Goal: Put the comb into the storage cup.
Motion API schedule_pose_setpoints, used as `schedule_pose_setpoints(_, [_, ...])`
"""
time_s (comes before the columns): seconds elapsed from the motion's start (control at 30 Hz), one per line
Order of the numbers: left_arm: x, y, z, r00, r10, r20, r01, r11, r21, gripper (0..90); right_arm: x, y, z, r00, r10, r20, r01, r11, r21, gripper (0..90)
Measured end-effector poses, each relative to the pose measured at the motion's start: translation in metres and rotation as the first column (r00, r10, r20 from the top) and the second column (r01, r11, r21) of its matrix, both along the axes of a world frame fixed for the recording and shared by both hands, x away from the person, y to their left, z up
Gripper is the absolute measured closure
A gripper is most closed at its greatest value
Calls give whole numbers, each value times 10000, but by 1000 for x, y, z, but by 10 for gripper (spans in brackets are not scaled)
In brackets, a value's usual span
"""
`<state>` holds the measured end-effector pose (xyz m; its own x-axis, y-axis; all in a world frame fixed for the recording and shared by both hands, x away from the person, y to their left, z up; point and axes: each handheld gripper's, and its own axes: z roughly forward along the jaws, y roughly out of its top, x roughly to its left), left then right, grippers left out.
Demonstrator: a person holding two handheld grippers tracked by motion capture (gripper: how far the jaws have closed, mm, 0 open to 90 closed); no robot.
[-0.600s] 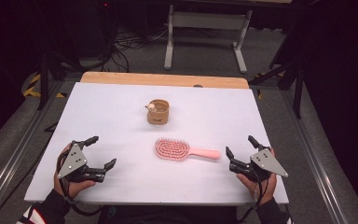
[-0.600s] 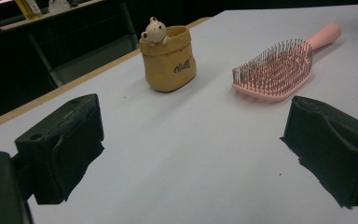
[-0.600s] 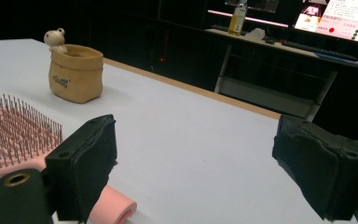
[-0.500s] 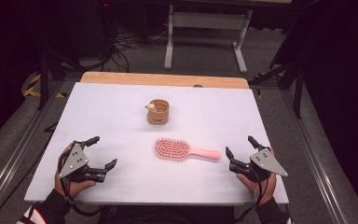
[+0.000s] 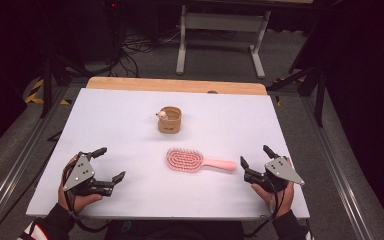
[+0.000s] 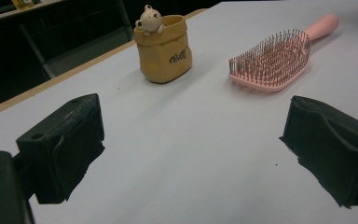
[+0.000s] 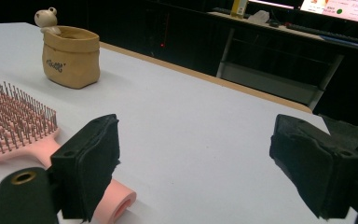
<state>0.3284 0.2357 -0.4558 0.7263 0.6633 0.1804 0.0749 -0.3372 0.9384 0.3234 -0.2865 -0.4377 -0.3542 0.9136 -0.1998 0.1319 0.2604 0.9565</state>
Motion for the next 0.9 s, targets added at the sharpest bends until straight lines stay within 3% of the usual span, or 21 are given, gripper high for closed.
schedule_pose_setpoints(0.2, [1,-1,-1,10000,4,-58,-4,10000,-3,63,0,0,1,10000,5,6,-5,10000,11,175])
schedule_pose_setpoints(0.37, [0,-1,0,10000,-46,-20,46,9999,102,63,3,1,2,10000,79,41,-79,10000,-1,241])
schedule_pose_setpoints(0.53, [2,-2,0,10000,-83,-18,84,9999,137,65,9,3,2,9996,222,-178,-226,9994,-257,464])
schedule_pose_setpoints(0.63, [3,-3,-1,10000,-53,-69,54,9999,156,71,13,4,5,9990,259,-372,-266,9995,-182,606])
schedule_pose_setpoints(0.77, [3,-5,-2,9998,119,-136,-112,9986,520,86,26,3,12,9951,357,-925,-340,9992,193,820])
schedule_pose_setpoints(0.8, [2,-5,-2,9999,86,-131,-80,9988,480,87,29,4,13,9937,407,-1045,-380,9989,281,854])
schedule_pose_setpoints(0.83, [2,-6,-1,9999,74,-90,-69,9986,525,87,37,5,12,9869,640,-1478,-603,9977,297,900])
schedule_pose_setpoints(0.9, [2,-6,-1,10000,28,-55,-26,9989,477,87,40,7,12,9848,712,-1586,-679,9973,262,900])
